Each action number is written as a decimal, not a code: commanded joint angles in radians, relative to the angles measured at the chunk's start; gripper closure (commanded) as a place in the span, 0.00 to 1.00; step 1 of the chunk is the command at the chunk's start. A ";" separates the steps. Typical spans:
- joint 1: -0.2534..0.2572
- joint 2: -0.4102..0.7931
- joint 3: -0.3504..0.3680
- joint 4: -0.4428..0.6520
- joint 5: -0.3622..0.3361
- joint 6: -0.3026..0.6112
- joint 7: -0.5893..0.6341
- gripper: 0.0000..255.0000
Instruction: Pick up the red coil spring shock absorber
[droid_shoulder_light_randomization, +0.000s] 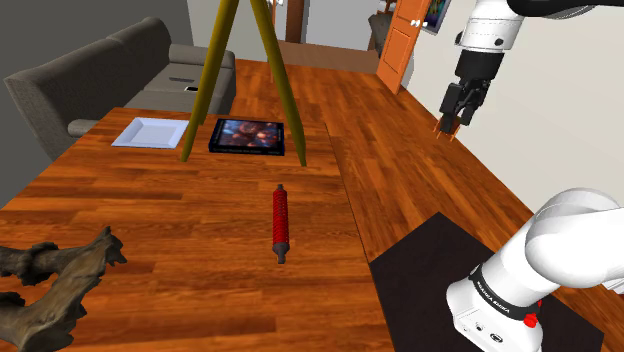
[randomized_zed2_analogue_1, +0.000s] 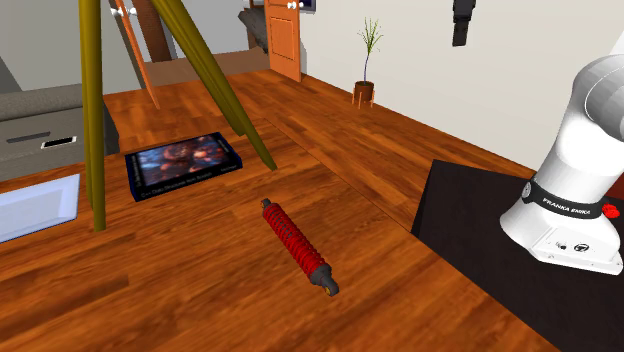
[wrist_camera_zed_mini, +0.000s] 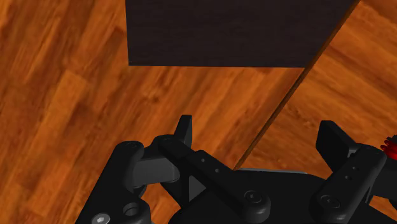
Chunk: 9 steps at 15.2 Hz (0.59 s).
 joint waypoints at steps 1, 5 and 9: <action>0.000 0.000 0.000 0.000 0.000 0.000 0.000 0.00; 0.021 0.047 0.067 -0.056 0.050 0.109 0.096 0.00; 0.043 0.122 0.134 -0.089 0.095 0.224 0.188 0.00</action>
